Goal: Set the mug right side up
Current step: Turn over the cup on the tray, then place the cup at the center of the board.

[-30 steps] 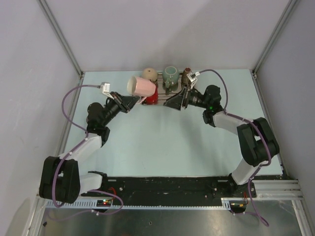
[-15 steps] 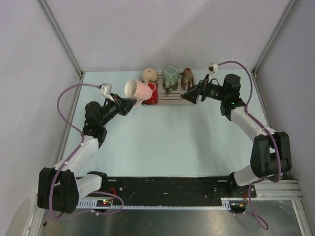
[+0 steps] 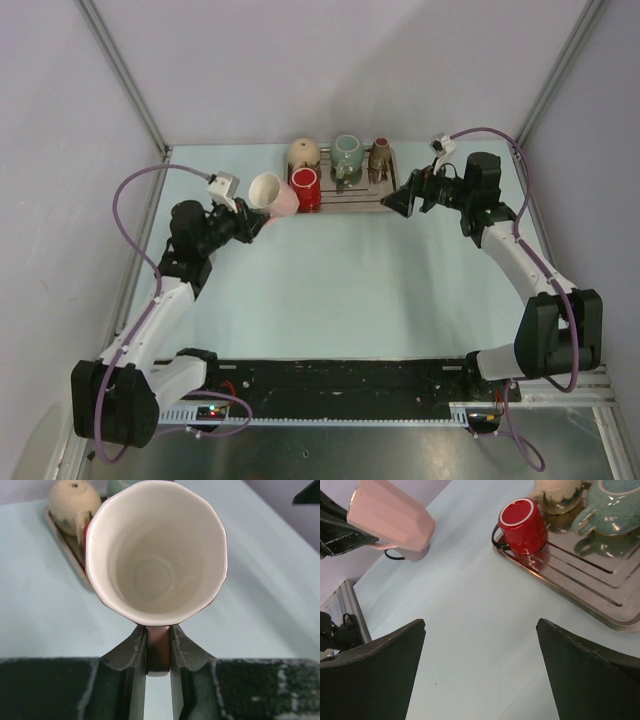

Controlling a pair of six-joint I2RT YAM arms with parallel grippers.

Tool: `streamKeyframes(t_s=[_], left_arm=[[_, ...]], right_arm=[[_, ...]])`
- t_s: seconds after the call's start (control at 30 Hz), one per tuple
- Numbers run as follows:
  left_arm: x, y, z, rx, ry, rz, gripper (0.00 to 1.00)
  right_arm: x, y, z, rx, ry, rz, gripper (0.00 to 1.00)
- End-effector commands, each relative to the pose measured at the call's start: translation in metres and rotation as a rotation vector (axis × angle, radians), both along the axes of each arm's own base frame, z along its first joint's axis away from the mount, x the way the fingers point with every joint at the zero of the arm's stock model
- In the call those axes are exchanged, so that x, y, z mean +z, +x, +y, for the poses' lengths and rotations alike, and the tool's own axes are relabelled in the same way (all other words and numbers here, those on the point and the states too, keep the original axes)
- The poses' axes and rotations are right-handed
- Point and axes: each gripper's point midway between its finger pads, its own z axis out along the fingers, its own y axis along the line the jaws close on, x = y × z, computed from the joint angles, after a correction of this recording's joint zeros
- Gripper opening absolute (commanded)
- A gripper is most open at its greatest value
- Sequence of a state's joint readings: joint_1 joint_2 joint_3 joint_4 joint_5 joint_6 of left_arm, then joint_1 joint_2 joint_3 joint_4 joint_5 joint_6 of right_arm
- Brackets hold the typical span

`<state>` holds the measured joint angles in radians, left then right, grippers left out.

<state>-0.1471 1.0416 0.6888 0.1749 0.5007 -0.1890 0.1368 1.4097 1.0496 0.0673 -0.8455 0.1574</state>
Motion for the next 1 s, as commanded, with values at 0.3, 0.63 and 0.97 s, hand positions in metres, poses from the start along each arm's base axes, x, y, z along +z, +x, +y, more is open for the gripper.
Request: streamKeyframes(t_s=[0.3, 0.63, 0.97], left_arm=[[-0.004, -0.004, 0.035, 0.099, 0.23, -0.034, 0.0], [-0.026, 0.013, 0.06, 0.231, 0.293, 0.023, 0.0], [-0.049, 0.029, 0.073, 0.313, 0.315, 0.103, 0.0]], right_arm=[[0.023, 0.007, -0.01, -0.064, -0.036, -0.084, 0.99], [0.014, 0.01, -0.011, -0.059, -0.035, -0.053, 0.99], [0.012, 0.011, -0.018, -0.069, -0.011, -0.029, 0.99]])
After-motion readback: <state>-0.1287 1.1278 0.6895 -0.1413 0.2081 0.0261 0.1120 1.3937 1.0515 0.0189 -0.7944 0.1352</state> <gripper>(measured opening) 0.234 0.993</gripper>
